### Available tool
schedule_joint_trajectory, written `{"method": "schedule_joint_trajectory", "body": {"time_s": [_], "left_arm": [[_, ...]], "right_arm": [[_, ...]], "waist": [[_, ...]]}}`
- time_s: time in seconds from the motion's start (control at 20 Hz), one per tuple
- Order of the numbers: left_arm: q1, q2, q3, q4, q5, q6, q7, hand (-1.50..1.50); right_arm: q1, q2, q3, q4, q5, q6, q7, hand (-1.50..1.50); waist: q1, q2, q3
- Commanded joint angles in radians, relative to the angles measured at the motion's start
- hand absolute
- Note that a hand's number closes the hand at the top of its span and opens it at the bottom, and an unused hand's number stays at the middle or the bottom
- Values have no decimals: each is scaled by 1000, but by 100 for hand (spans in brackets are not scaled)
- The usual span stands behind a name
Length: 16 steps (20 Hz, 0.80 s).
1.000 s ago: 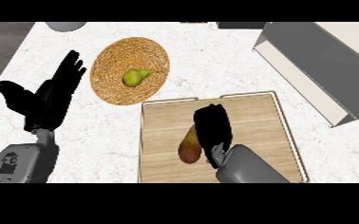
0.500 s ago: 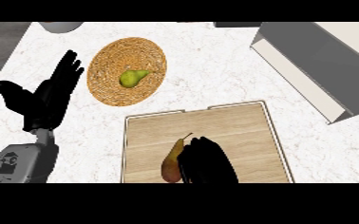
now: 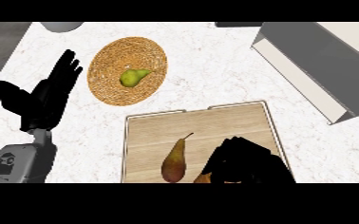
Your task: Pick the croissant from the tray and place it in the tiered shelf
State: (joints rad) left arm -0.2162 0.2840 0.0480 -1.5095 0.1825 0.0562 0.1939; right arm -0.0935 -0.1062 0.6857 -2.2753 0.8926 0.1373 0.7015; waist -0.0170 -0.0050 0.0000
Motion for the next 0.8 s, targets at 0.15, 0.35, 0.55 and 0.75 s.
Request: {"method": "schedule_joint_trajectory", "body": {"time_s": [0.15,0.35,0.55,0.75], "left_arm": [[-22,-13,-9,-6,-15,3,18,0],[10,-28,-8,-3,-9,-10,-1,0],[-4,-27,-10,14,-25,-18,-11,0],[-64,-31,-2,34,-28,-3,25,0]], "right_arm": [[-141,50,-246,-229,-96,199,207,150],[-327,28,-460,-142,-122,298,227,150],[-472,9,-692,-34,-227,357,214,150],[-480,-135,-934,39,-368,407,120,150]], "waist": [[12,3,-1],[18,4,-1],[17,5,-1],[7,5,1]]}}
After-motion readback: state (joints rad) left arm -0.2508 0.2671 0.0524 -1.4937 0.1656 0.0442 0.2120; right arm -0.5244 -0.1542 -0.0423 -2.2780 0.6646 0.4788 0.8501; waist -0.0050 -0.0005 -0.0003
